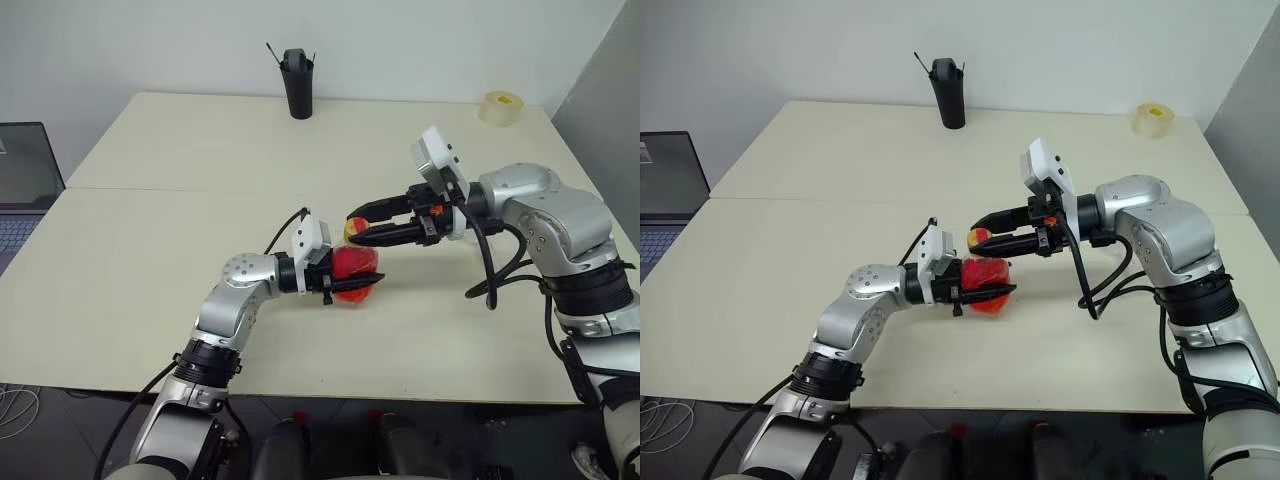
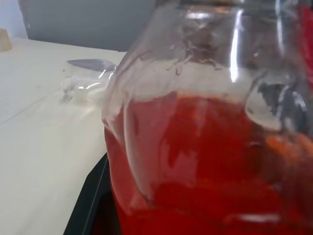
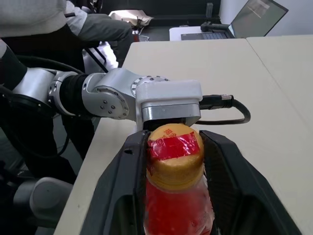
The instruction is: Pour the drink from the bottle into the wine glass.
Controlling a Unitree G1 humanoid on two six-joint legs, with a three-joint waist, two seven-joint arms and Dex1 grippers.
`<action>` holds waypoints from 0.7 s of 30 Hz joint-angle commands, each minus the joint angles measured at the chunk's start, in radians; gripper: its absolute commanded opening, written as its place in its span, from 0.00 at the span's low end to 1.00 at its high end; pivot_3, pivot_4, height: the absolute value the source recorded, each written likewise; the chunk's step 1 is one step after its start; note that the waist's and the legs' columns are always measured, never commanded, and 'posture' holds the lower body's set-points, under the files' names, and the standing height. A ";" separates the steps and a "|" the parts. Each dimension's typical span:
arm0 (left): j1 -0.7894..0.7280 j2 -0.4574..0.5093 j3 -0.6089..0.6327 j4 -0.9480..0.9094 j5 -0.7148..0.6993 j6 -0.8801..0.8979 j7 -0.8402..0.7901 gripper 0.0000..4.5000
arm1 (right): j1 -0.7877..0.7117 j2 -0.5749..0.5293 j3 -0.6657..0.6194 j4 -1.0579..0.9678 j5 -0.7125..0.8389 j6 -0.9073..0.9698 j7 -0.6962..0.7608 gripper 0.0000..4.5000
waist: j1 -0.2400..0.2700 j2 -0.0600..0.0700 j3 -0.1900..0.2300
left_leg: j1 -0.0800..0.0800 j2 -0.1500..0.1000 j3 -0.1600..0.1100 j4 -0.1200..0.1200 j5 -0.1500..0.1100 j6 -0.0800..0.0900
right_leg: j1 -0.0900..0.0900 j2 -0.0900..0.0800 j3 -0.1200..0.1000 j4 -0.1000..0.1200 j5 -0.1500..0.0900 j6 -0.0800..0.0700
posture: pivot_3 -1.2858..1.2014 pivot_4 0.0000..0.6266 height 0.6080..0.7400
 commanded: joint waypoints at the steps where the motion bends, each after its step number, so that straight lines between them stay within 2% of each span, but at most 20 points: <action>1: -0.036 -0.016 -0.023 -0.044 -0.008 -0.035 -0.016 0.42 | -0.002 0.004 -0.070 -0.086 0.021 0.033 -0.069 0.73 | 0.000 0.000 0.000 | 0.000 0.000 0.000 0.000 0.000 0.000 | 0.000 0.000 0.000 0.000 0.000 0.000 | 0.52 0.24 1.00; 3: -0.046 -0.021 -0.023 -0.028 -0.008 -0.040 -0.014 0.42 | 0.005 -0.011 -0.098 -0.137 0.017 0.056 -0.119 0.88 | -0.001 0.000 0.000 | 0.000 0.000 0.000 0.000 0.000 0.000 | 0.000 0.000 0.000 0.000 0.000 0.000 | 0.52 0.24 1.00; 9: -0.060 -0.030 -0.033 0.012 -0.003 -0.070 -0.014 0.39 | 0.079 -0.078 -0.252 -0.354 0.077 0.241 -0.335 0.88 | 0.000 0.000 0.000 | 0.000 0.000 0.000 0.000 0.000 0.000 | 0.000 0.001 0.000 0.000 0.000 0.000 | 0.52 0.24 1.00; 13: -0.077 -0.036 -0.027 0.074 0.021 -0.100 0.006 0.37 | 0.133 -0.069 -0.394 -0.544 0.218 0.429 -0.515 0.88 | 0.000 0.000 0.000 | 0.000 0.000 0.000 0.000 0.000 0.000 | 0.000 0.001 0.000 0.000 0.000 0.000 | 0.52 0.24 1.00; 17: -0.094 -0.047 -0.020 0.129 0.035 -0.113 0.029 0.36 | 0.143 -0.012 -0.452 -0.656 0.288 0.582 -0.721 0.88 | -0.004 0.000 0.000 | 0.000 0.000 0.000 -0.001 0.000 0.000 | 0.000 0.003 0.001 0.001 0.000 0.000 | 0.52 0.24 1.00; 21: -0.102 -0.064 -0.023 0.162 0.050 -0.126 0.047 0.35 | 0.156 0.131 -0.495 -0.765 0.336 0.720 -0.936 0.88 | -0.004 0.000 0.000 | 0.000 0.001 0.000 -0.001 0.000 0.000 | 0.000 0.003 0.001 0.001 0.000 0.000 | 0.52 0.24 1.00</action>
